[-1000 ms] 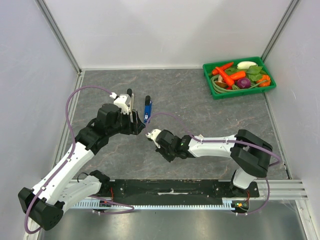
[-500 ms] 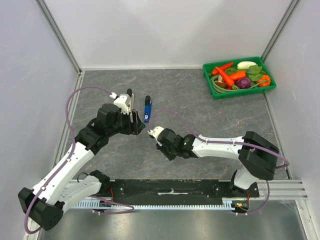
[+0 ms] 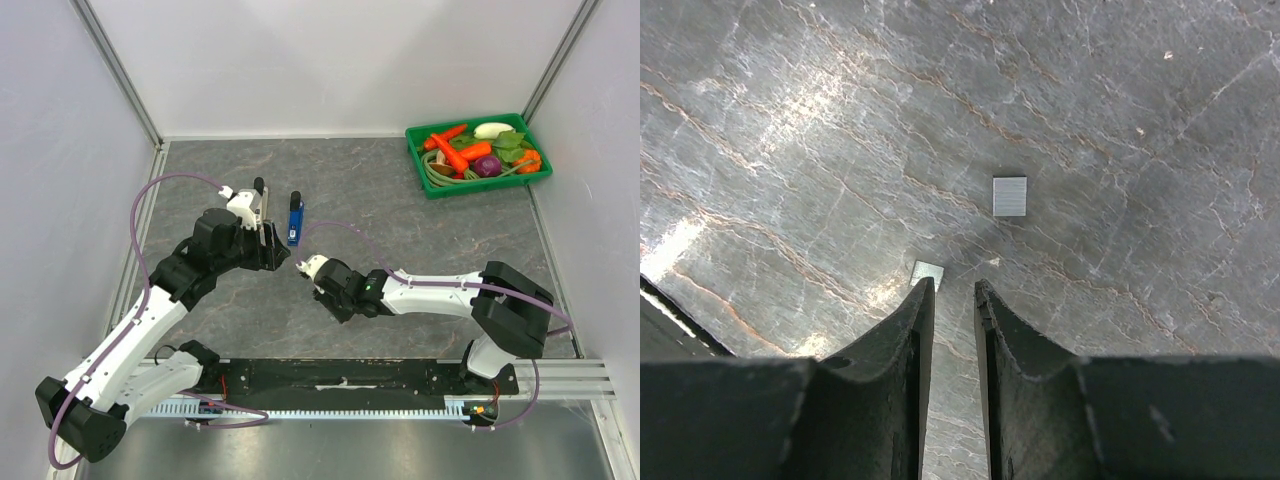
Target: Unload the staples from the stapler
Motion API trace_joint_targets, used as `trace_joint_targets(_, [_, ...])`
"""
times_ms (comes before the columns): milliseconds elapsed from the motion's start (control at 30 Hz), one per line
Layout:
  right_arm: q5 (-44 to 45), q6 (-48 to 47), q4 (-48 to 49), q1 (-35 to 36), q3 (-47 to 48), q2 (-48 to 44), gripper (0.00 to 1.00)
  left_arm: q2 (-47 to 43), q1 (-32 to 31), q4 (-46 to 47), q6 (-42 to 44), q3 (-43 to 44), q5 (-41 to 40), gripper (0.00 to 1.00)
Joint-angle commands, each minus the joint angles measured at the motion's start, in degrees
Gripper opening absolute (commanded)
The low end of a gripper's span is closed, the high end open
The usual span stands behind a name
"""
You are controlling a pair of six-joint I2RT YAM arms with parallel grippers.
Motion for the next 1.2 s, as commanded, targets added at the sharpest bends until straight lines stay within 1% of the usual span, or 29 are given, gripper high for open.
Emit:
trace_joint_targets(0, [-0.7,0.89,0.97,-0.05,-0.5,0.74,0.3,-1.06,-0.21,0.68,1.24,-0.14,1.31,0.72])
trace_joint_targets(167, [-1.4,1.41,1.59,0.04,-0.68,0.31,0.31,-0.88,-0.13,0.68,1.15,-0.23,1.23,0.72])
trace_joint_targets(400, [-2.72,2.64,1.77,0.3,-0.51,-0.66,0.43,-0.97,-0.13,0.68,1.15,-0.14,1.31,0.72])
trace_joint_targets(533, [-2.64,3.08,1.77,0.65,-0.33,0.48,0.45,-0.97,-0.21,0.59,1.15,-0.23,1.4,0.72])
trace_joint_targets(933, [-0.18,4.93,1.94,2.76,0.64,3.56,0.43,-0.97,-0.3,0.59,1.32,-0.23,1.4,0.72])
trace_joint_targets(1033, [0.26,5.19,1.85,3.11,0.73,4.0,0.4,-0.97,-0.13,0.59,1.24,-0.23,1.4,0.72])
trace_joint_targets(1167, [1.05,5.1,1.5,3.29,0.73,4.0,0.32,-0.88,-0.3,0.59,1.24,-0.23,1.31,0.72])
